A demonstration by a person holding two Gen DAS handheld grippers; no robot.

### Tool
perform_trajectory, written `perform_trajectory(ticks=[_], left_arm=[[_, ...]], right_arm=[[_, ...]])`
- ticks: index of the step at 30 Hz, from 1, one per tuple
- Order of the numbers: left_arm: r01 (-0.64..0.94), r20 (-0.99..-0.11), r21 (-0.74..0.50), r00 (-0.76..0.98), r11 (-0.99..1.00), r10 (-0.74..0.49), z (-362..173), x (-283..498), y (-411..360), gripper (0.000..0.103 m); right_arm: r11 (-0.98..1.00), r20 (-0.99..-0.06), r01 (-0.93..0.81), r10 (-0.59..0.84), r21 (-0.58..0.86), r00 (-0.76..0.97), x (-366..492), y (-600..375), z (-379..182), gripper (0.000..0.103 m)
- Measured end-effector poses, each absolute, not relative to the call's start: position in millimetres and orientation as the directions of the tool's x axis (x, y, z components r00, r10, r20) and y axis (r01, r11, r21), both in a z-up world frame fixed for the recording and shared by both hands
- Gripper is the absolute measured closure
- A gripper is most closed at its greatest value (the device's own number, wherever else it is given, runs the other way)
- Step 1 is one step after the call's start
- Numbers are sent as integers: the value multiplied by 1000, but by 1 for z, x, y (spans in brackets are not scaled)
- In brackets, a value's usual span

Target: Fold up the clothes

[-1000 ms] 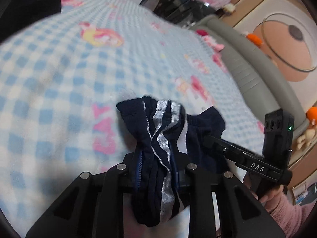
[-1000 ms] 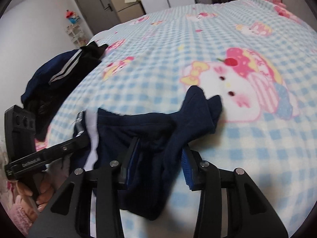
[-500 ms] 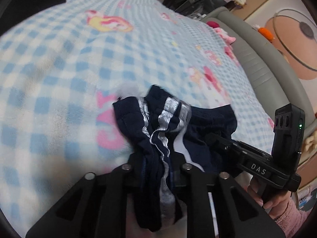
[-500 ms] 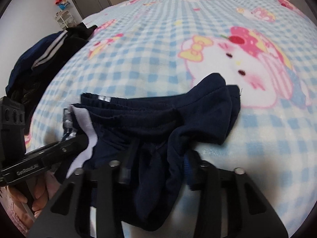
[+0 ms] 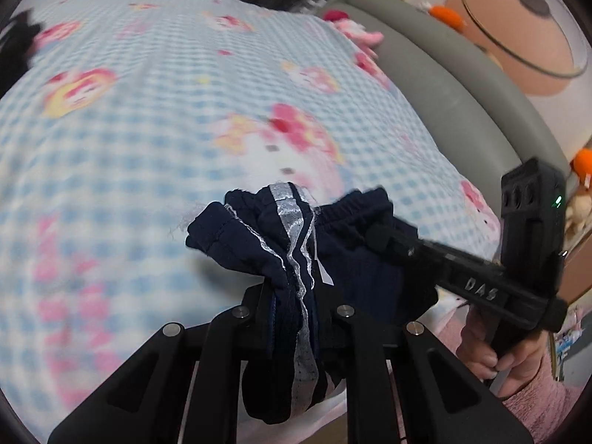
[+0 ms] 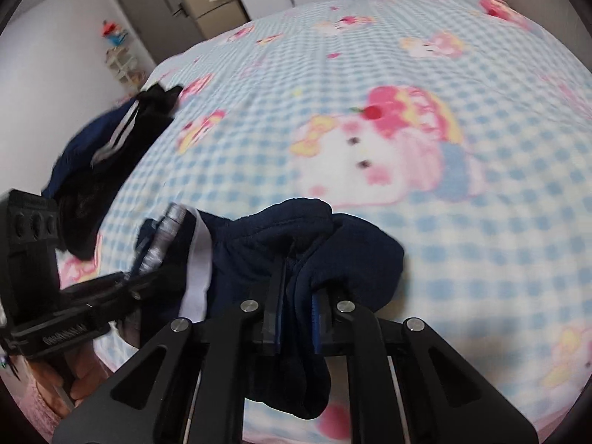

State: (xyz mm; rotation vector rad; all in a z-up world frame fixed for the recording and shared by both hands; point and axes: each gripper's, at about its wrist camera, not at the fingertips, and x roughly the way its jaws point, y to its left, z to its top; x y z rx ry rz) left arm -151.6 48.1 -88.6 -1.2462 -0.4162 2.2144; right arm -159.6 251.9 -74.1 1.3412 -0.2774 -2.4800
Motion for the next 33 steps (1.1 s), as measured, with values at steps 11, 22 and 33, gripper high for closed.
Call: perform_trajectory(ticks=[11,22,33], left_arm=[[-421,-640,-545,-349,-725,684,-28,-249,210,89],[-433,-555,-586,-402,-685,728,-21,-339,328,88],[-340,-703,-578,-253,-742,664,-124,-358,349,61]], right_arm=[[-954,-742,97,-282,283,-608,-234,394,2,93],[-969,-676,70,-216,237,-704,-326,522,39,93],[-963,-825,-105,-152,247,-544,-347,590,-83,77]])
